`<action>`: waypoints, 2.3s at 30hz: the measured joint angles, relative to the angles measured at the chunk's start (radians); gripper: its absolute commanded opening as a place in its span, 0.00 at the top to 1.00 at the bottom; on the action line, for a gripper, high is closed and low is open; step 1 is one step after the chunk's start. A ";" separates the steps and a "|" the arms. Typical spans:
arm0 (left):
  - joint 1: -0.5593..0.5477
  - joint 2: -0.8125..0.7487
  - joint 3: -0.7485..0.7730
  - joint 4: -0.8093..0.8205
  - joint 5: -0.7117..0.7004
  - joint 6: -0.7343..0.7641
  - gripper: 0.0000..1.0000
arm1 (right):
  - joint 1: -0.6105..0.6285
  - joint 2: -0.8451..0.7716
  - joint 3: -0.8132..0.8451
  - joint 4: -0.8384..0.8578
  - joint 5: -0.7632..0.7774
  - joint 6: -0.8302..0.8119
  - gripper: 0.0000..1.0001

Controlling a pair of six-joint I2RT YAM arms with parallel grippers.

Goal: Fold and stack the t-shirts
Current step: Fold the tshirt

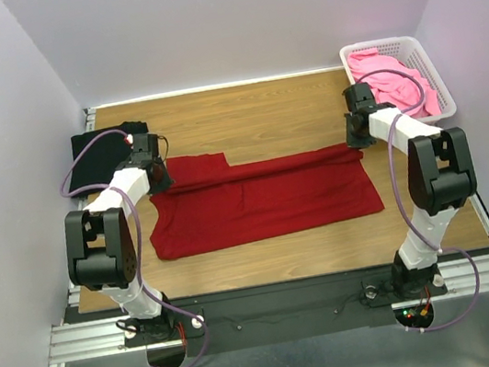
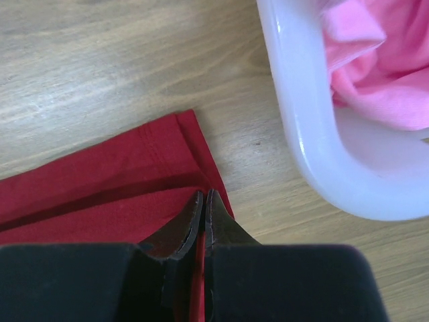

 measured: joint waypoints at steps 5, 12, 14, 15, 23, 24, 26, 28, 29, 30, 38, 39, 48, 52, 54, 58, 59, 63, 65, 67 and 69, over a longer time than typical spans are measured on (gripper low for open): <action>0.000 0.004 -0.018 -0.005 0.005 -0.013 0.94 | 0.000 0.011 -0.002 0.000 -0.001 0.016 0.86; 0.002 0.004 -0.024 -0.008 0.008 -0.026 0.42 | 0.000 0.012 -0.002 -0.002 -0.031 0.027 0.57; 0.002 0.004 -0.024 -0.013 0.008 -0.022 0.36 | -0.001 0.010 -0.002 -0.007 -0.047 0.027 0.48; 0.002 0.003 -0.024 -0.014 0.009 -0.027 0.35 | -0.001 0.008 -0.002 -0.010 -0.055 0.032 0.47; 0.002 -0.046 -0.010 -0.047 0.016 -0.028 0.16 | -0.002 -0.076 -0.006 -0.051 -0.206 0.039 0.46; 0.002 -0.047 0.002 -0.050 0.018 -0.027 0.16 | -0.002 -0.078 0.000 -0.053 -0.228 0.042 0.46; 0.002 -0.043 0.035 -0.048 0.021 -0.026 0.14 | -0.001 -0.065 0.021 -0.053 -0.278 0.046 0.46; 0.002 -0.024 0.087 -0.048 0.023 -0.021 0.14 | 0.002 -0.038 0.048 -0.056 -0.309 0.046 0.47; 0.002 -0.003 0.121 -0.045 0.024 -0.017 0.14 | 0.005 -0.019 0.066 -0.056 -0.322 0.046 0.47; 0.002 0.011 0.143 -0.041 0.026 -0.014 0.14 | 0.007 0.006 0.086 -0.056 -0.336 0.046 0.47; -0.008 0.146 0.256 -0.011 0.032 0.020 0.14 | 0.023 0.119 0.172 -0.061 -0.409 0.042 0.47; -0.010 0.170 0.277 -0.013 0.032 0.024 0.14 | 0.029 0.130 0.186 -0.059 -0.422 0.042 0.47; -0.011 0.375 0.434 0.023 0.030 0.034 0.30 | 0.160 0.221 0.322 -0.014 -0.537 0.030 0.49; -0.011 0.417 0.441 0.030 0.016 0.043 0.31 | 0.237 0.299 0.406 0.040 -0.603 0.031 0.52; -0.011 0.427 0.441 0.034 0.010 0.047 0.31 | 0.273 0.349 0.457 0.068 -0.634 0.040 0.52; -0.011 0.429 0.441 0.050 0.006 0.053 0.31 | 0.340 0.458 0.564 0.132 -0.680 0.070 0.54; -0.011 0.429 0.441 0.061 0.006 0.055 0.31 | 0.352 0.487 0.593 0.150 -0.687 0.080 0.57; -0.011 0.431 0.441 0.076 0.008 0.058 0.31 | 0.400 0.571 0.671 0.177 -0.712 0.111 0.61; -0.011 0.435 0.441 0.082 0.008 0.059 0.31 | 0.418 0.618 0.722 0.196 -0.720 0.125 0.61; -0.011 0.440 0.441 0.086 0.008 0.061 0.31 | 0.431 0.647 0.753 0.203 -0.727 0.137 0.61; -0.010 0.448 0.441 0.087 0.010 0.061 0.31 | 0.438 0.668 0.776 0.209 -0.732 0.148 0.61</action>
